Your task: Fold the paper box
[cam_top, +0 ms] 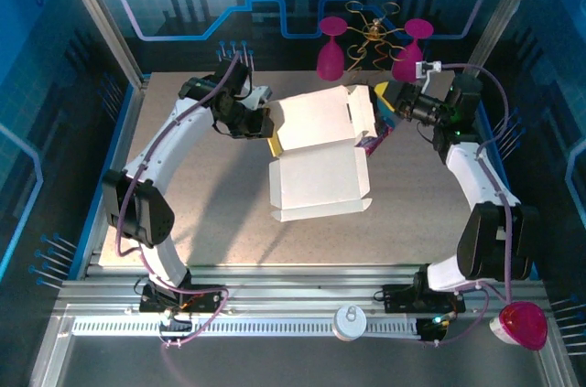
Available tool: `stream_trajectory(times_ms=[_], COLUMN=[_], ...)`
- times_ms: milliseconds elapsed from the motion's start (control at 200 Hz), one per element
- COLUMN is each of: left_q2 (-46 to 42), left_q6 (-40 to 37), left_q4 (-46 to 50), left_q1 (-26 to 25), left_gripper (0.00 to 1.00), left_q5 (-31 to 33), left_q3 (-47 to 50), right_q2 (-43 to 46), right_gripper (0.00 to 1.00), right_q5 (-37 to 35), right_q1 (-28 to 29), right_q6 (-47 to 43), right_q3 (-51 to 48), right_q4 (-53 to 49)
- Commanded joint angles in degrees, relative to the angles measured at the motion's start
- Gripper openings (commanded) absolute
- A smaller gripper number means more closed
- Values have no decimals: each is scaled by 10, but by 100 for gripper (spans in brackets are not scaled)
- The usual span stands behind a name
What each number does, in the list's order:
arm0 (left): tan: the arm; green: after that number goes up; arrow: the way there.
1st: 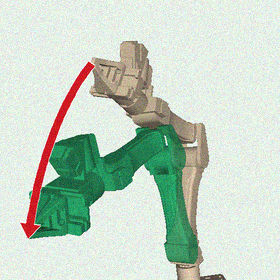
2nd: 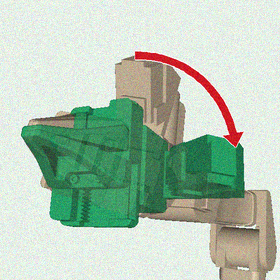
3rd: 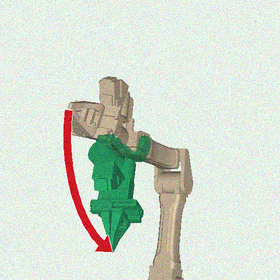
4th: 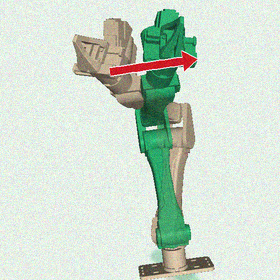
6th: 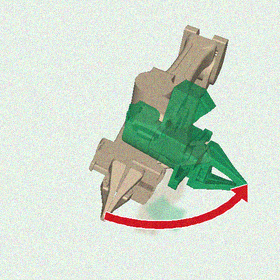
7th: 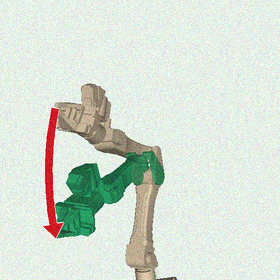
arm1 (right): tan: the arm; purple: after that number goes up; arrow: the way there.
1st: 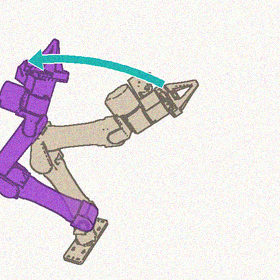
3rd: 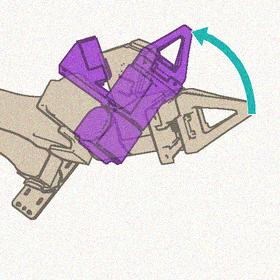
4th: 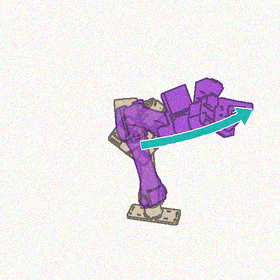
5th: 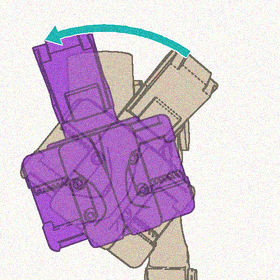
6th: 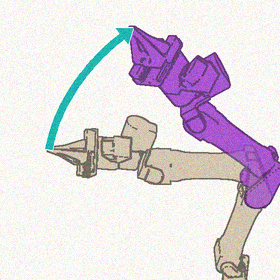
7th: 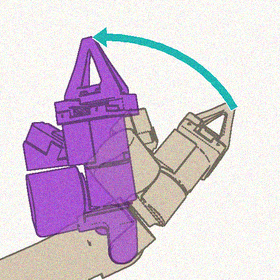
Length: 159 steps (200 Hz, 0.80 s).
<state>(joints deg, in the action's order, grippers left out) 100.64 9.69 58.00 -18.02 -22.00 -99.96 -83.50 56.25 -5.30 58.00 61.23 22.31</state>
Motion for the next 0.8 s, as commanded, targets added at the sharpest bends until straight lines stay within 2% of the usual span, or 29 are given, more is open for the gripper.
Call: stream_trajectory(times_ms=[0,115,330,505,675,790], left_q2=[17,23,30,30,25,25], left_q6=[-19,-23,-23,-19,-16,-16], left_q4=[-7,-4,0,0,-2,-4], left_q1=[7,9,10,10,10,10], left_gripper=[0,0,0,0,0,0], left_q5=[-38,-46,-54,-54,-56,-57], left_q3=[1,-5,-6,-4,-1,2], right_q2=[1,4,6,11,19,12], right_gripper=[37,39,42,46,47,51], right_q5=[67,80,97,89,31,8], right_q1=[-1,-7,-1,12,41,53], right_q6=[48,69,44,-58,-249,-270], right_q3=[-43,-76,-65,-48,17,37], right_q4=[115,158,138,8,-238,-257])
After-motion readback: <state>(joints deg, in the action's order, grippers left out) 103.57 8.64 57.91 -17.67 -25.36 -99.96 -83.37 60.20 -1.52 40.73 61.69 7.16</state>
